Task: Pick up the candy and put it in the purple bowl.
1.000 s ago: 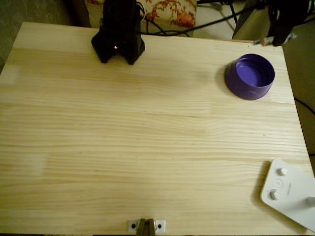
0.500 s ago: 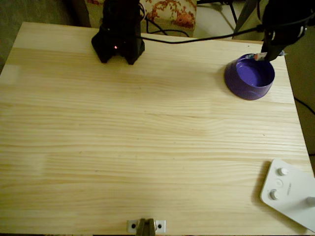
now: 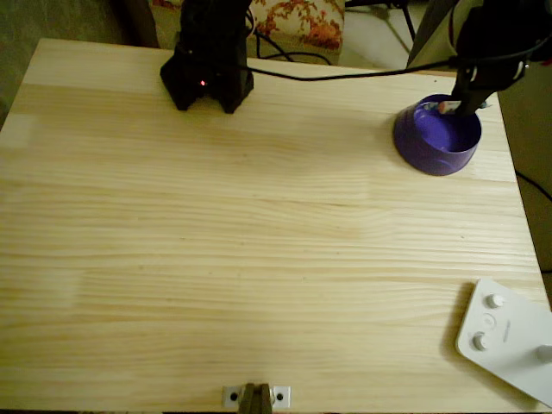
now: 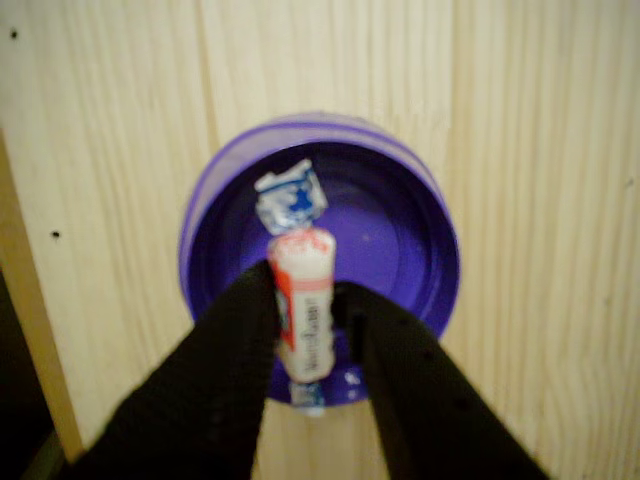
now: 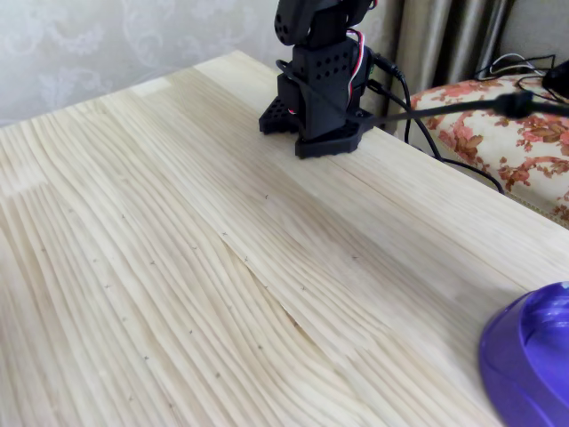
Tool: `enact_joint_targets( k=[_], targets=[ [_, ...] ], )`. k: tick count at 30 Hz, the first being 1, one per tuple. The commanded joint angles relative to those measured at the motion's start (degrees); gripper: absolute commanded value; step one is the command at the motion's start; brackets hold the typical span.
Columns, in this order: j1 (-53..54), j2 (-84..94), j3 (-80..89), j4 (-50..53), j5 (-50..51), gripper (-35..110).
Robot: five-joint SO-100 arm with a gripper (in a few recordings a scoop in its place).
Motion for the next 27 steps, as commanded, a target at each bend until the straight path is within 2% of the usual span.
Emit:
enact_joint_targets(
  k=[1,7,14,27],
  targets=[
    [-0.5,3.3,-4.8,1.0,-0.6,15],
    [-0.9,4.0,-5.0,1.4,-0.6,22],
    [-1.0,5.1,-4.9,1.6,-0.3,22],
    [3.6,20.0,-4.0,6.9,-0.5,0]
  ],
)
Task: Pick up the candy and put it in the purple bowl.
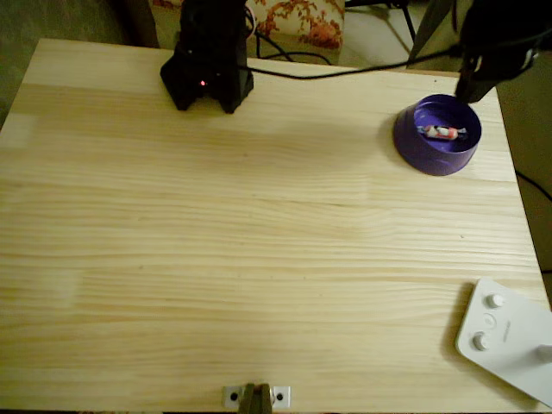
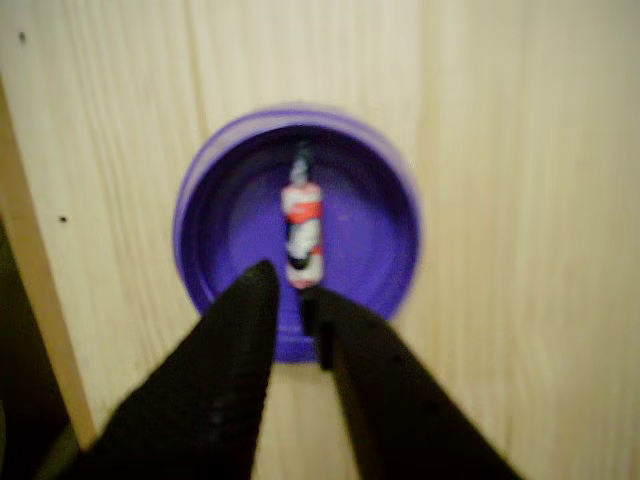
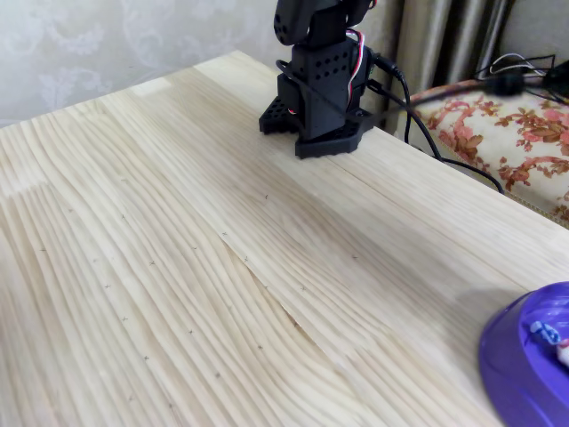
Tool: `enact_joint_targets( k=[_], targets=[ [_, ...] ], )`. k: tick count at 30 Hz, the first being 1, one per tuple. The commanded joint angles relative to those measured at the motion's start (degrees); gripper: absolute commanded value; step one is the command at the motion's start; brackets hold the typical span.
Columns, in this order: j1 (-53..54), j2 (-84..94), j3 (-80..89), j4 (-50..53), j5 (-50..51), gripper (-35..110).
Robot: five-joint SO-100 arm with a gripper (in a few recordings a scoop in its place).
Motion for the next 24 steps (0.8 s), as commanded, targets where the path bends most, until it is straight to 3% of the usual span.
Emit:
enact_joint_targets(
  k=[1,11,18,24],
  targets=[
    [2.1,15.0,-3.8,3.8,-0.5,0],
    [14.2,36.7,12.3,8.5,-0.5,0],
    [29.4,53.9,26.8,7.7,-19.9,0],
    [46.9,65.5,38.0,-2.0,-24.3,0]
  ],
)
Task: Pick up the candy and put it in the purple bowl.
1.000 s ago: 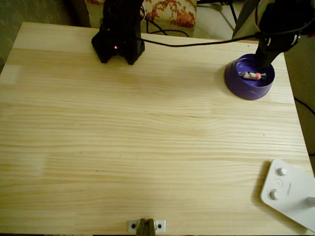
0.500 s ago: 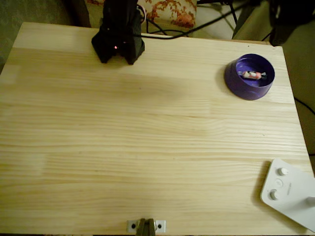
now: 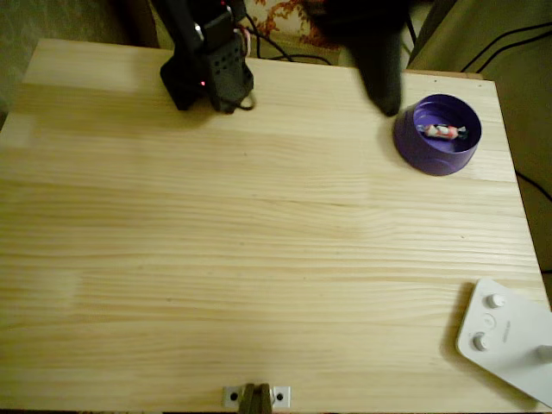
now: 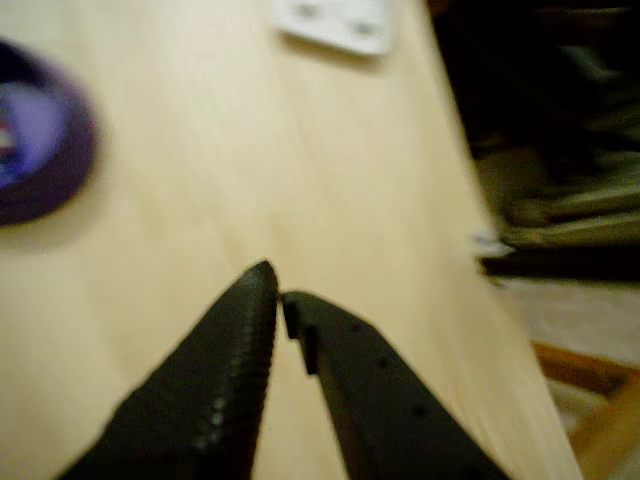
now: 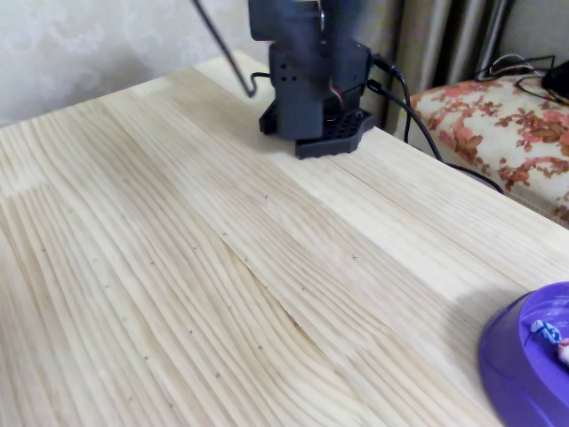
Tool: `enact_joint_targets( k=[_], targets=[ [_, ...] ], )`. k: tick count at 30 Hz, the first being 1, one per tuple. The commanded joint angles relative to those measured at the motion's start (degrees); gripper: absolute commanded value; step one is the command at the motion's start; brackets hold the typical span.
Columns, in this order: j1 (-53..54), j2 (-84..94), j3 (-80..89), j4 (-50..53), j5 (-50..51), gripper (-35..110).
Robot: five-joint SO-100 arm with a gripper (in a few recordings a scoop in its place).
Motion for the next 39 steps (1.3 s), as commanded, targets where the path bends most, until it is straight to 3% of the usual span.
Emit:
enact_joint_targets(
  k=[1,9,21,39],
  targets=[
    [12.0,11.9,5.5,-8.3,-1.8,0],
    [30.1,24.4,18.6,-20.7,9.8,0],
    [42.5,50.6,48.9,-22.8,23.0,0],
    [50.4,78.5,76.3,-19.7,23.5,0]
  ],
)
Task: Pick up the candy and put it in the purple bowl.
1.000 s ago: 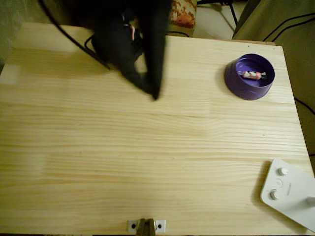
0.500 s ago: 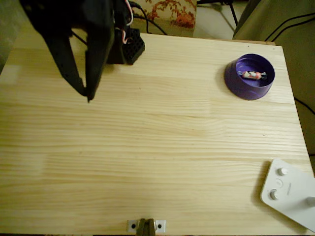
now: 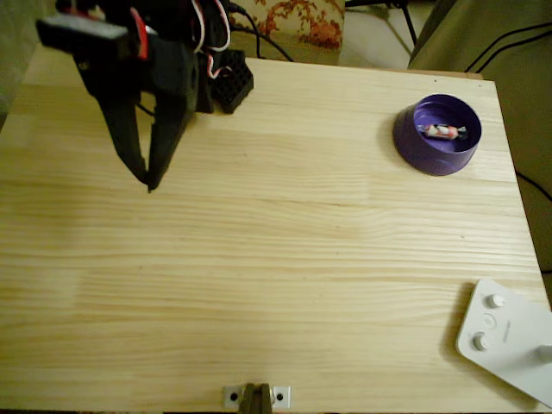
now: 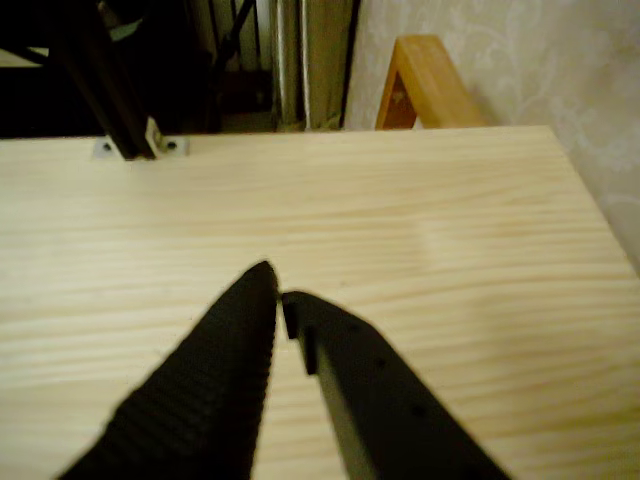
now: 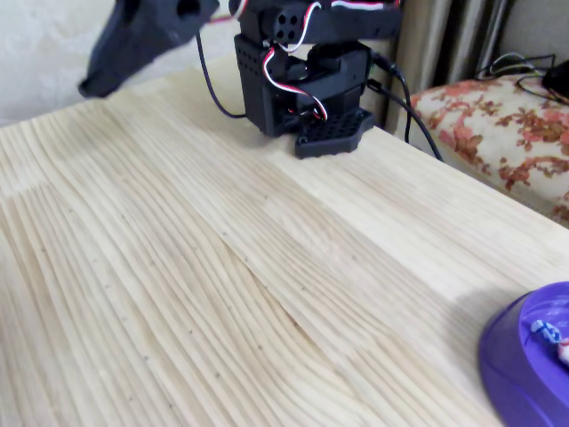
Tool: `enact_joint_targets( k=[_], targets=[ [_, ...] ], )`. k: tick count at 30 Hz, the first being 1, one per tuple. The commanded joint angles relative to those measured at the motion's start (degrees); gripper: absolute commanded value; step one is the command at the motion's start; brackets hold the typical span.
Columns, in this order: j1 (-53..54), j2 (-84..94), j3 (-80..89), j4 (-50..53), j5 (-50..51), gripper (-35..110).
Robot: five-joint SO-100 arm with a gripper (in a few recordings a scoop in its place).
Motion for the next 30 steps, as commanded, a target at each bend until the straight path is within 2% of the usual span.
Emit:
enact_joint_targets(
  k=[1,30],
  targets=[
    [1.6,4.7,1.9,1.3,0.1,0],
    [1.6,4.7,5.8,1.5,-0.8,0]
  ],
)
